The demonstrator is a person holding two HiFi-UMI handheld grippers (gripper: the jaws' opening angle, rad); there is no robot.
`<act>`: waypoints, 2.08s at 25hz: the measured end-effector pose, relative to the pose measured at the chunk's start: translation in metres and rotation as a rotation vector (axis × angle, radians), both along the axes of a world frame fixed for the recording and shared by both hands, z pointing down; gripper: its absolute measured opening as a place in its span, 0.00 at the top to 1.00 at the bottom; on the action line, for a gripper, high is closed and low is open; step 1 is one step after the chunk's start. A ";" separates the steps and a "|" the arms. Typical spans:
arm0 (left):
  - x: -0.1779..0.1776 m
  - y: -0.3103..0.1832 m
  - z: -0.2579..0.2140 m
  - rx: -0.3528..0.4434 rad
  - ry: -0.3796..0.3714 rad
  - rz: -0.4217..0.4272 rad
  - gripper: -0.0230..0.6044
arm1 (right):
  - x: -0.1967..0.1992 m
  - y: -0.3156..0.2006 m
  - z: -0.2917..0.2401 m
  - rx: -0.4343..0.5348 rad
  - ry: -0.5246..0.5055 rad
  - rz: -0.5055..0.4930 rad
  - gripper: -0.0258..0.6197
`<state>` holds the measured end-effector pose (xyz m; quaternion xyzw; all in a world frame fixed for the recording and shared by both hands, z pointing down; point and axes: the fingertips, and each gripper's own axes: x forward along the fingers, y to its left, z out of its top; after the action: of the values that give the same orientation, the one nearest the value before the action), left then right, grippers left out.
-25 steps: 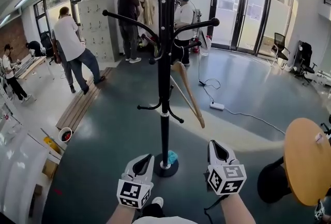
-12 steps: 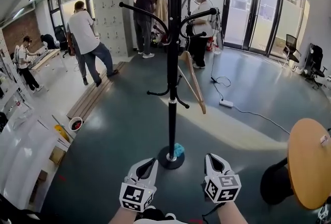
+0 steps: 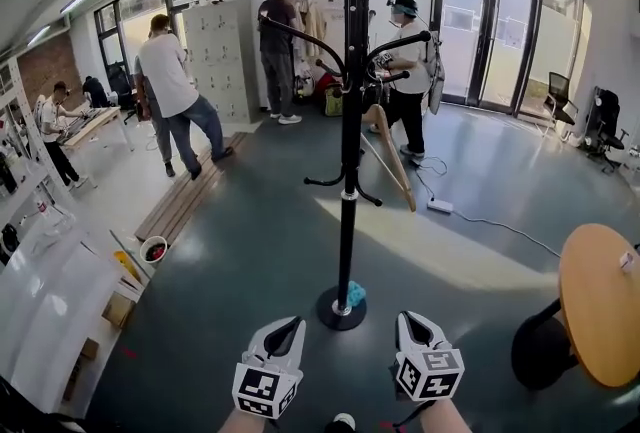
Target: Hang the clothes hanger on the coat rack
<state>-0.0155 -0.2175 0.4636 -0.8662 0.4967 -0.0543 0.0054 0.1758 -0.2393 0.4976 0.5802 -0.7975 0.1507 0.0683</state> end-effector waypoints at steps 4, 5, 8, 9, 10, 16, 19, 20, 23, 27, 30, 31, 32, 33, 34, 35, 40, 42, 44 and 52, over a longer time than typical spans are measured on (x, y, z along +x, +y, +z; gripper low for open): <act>-0.031 0.031 -0.004 0.005 0.011 0.021 0.96 | -0.032 0.037 0.000 -0.002 0.009 0.022 0.92; -0.040 0.038 -0.005 0.008 0.013 0.026 0.96 | -0.041 0.047 0.000 -0.001 0.011 0.027 0.92; -0.059 0.064 -0.006 0.018 0.022 0.049 0.96 | -0.065 0.077 0.003 0.000 0.016 0.043 0.92; -0.064 0.073 -0.006 0.019 0.023 0.058 0.96 | -0.072 0.087 0.003 0.001 0.016 0.047 0.92; -0.069 0.082 -0.005 0.019 0.023 0.066 0.96 | -0.079 0.098 0.004 0.002 0.015 0.052 0.92; -0.084 0.127 -0.009 0.022 0.039 0.086 0.96 | -0.100 0.153 0.000 0.013 0.017 0.065 0.92; -0.082 0.147 -0.014 0.033 0.047 0.093 0.96 | -0.101 0.174 -0.004 0.030 0.027 0.074 0.92; -0.081 0.154 -0.016 0.035 0.047 0.095 0.96 | -0.100 0.181 -0.005 0.034 0.027 0.076 0.92; -0.074 0.175 -0.019 0.038 0.047 0.097 0.96 | -0.096 0.203 -0.005 0.036 0.023 0.074 0.92; -0.064 0.202 -0.019 0.034 0.050 0.095 0.96 | -0.091 0.230 -0.006 0.036 0.028 0.061 0.92; -0.058 0.219 -0.020 0.035 0.058 0.095 0.96 | -0.090 0.247 -0.009 0.044 0.043 0.044 0.92; -0.056 0.225 -0.019 0.035 0.058 0.095 0.96 | -0.090 0.253 -0.010 0.046 0.048 0.040 0.92; -0.055 0.231 -0.018 0.035 0.057 0.096 0.96 | -0.089 0.258 -0.009 0.047 0.050 0.039 0.92; -0.053 0.237 -0.017 0.034 0.055 0.098 0.96 | -0.089 0.264 -0.008 0.048 0.051 0.038 0.92; -0.052 0.242 -0.016 0.033 0.054 0.100 0.96 | -0.088 0.269 -0.007 0.050 0.052 0.038 0.92; -0.051 0.246 -0.015 0.033 0.053 0.101 0.96 | -0.088 0.273 -0.007 0.053 0.055 0.037 0.92; -0.052 0.260 -0.017 0.051 0.054 0.095 0.96 | -0.091 0.288 -0.010 0.075 0.067 0.026 0.92; -0.049 0.263 -0.019 0.054 0.053 0.097 0.96 | -0.088 0.292 -0.014 0.082 0.066 0.027 0.92; -0.046 0.265 -0.022 0.056 0.052 0.100 0.96 | -0.087 0.294 -0.020 0.090 0.064 0.029 0.92; -0.045 0.265 -0.023 0.065 0.044 0.111 0.96 | -0.087 0.294 -0.019 0.093 0.065 0.032 0.92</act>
<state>-0.0606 0.0471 0.4408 -0.8927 0.4495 -0.0189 0.0255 0.0888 0.0546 0.4789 0.6002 -0.7915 0.0958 0.0647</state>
